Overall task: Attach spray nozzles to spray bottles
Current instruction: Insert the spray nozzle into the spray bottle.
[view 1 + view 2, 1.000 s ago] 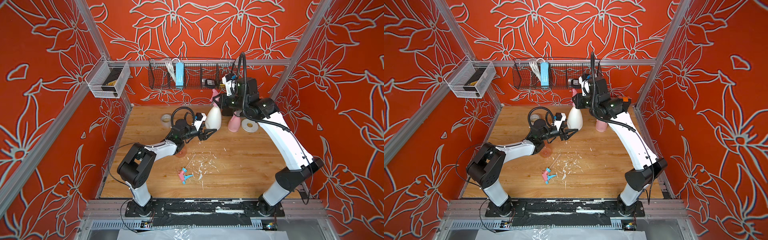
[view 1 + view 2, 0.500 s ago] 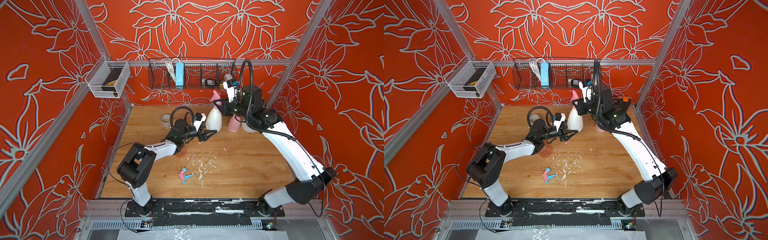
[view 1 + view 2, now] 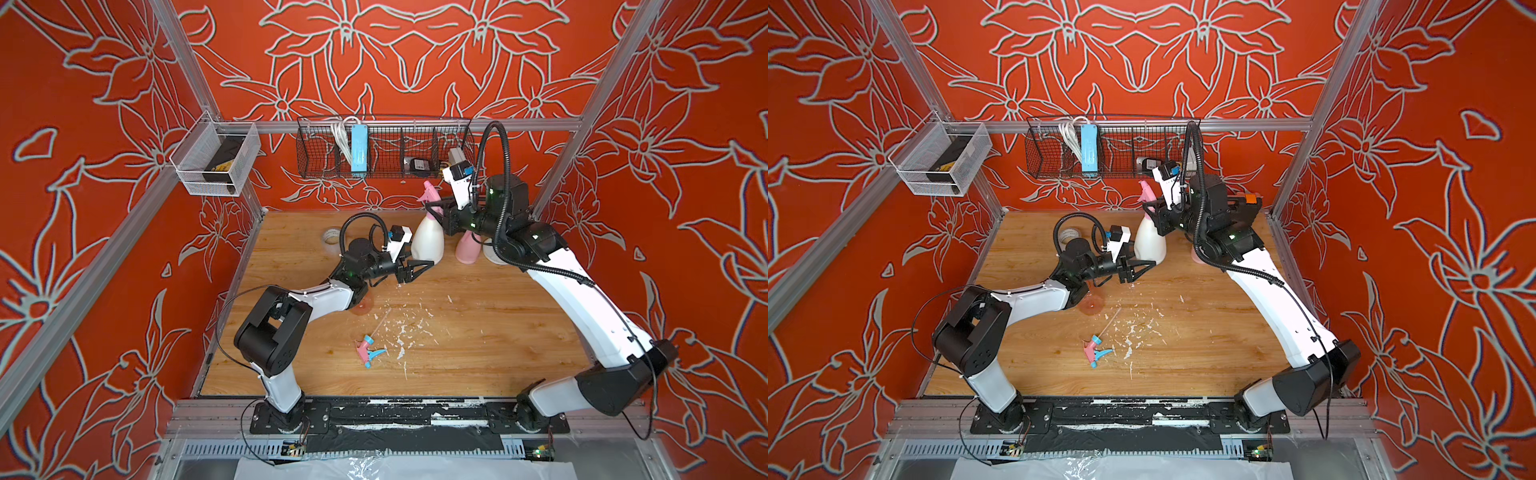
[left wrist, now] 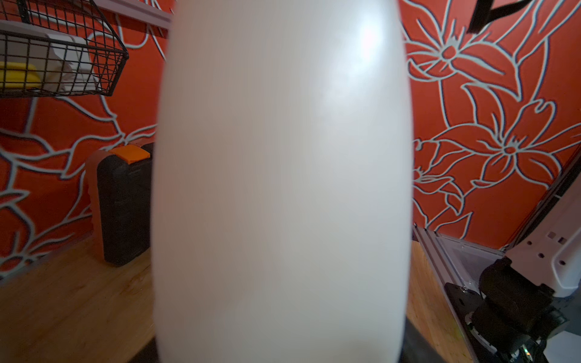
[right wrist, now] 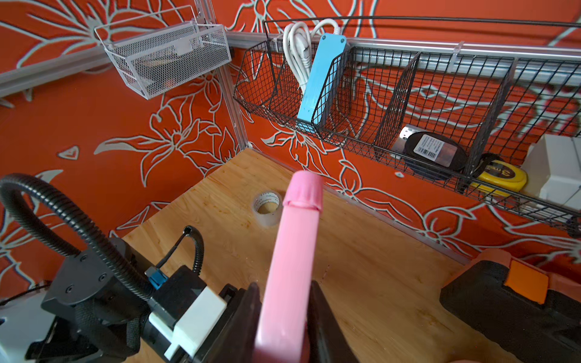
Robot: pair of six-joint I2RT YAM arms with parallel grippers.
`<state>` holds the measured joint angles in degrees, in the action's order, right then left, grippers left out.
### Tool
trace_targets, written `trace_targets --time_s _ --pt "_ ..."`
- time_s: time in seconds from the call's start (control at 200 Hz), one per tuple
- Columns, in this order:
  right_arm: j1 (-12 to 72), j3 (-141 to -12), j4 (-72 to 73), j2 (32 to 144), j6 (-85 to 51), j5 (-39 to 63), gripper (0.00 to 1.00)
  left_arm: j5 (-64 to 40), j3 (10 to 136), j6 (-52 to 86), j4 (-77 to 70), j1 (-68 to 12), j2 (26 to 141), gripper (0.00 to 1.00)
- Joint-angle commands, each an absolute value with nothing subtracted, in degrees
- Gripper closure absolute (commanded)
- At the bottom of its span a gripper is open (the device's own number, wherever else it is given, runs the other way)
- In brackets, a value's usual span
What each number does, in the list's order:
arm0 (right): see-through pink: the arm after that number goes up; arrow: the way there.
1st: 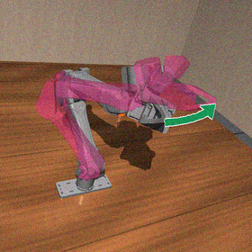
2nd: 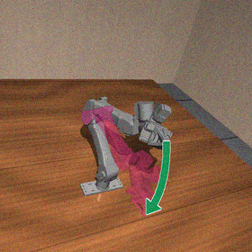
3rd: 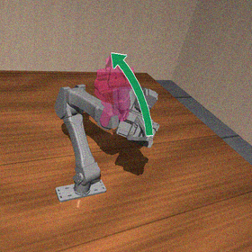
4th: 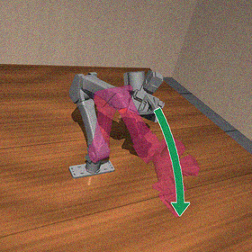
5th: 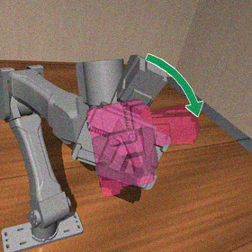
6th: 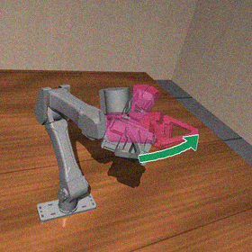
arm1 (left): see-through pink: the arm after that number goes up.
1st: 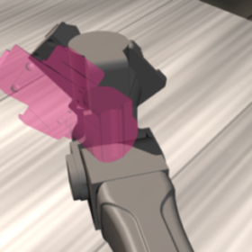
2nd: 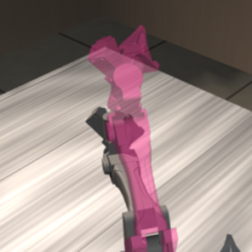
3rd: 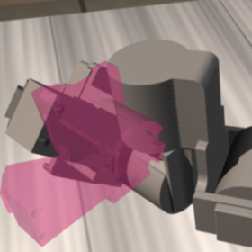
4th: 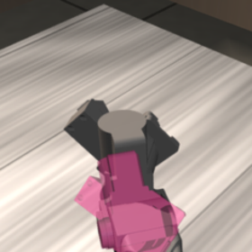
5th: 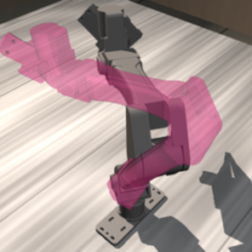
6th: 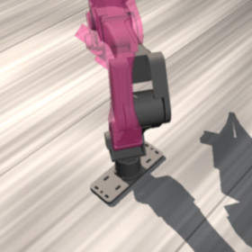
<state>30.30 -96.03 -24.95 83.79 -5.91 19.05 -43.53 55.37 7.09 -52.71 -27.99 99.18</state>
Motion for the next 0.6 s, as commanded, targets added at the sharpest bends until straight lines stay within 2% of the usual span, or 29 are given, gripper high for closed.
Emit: trace_targets --time_s 0.0,0.23,0.36,0.596 --pt "30.9 -98.1 -36.0 86.1 -3.7 19.6 0.99 -38.5 57.0 5.7 -55.0 -27.2 97.5 0.52" --pt "31.0 -103.5 -43.4 89.7 -10.1 13.9 0.98 -33.5 57.9 7.0 -59.2 -27.9 98.5 0.51" --pt "31.4 -106.9 -46.9 90.8 -14.9 9.7 0.92 -29.3 58.8 5.4 -60.6 -29.6 99.9 0.51" --pt "32.3 -109.6 -48.5 90.9 -13.1 5.7 0.90 -27.3 59.9 2.4 -59.8 -32.1 101.8 0.51"
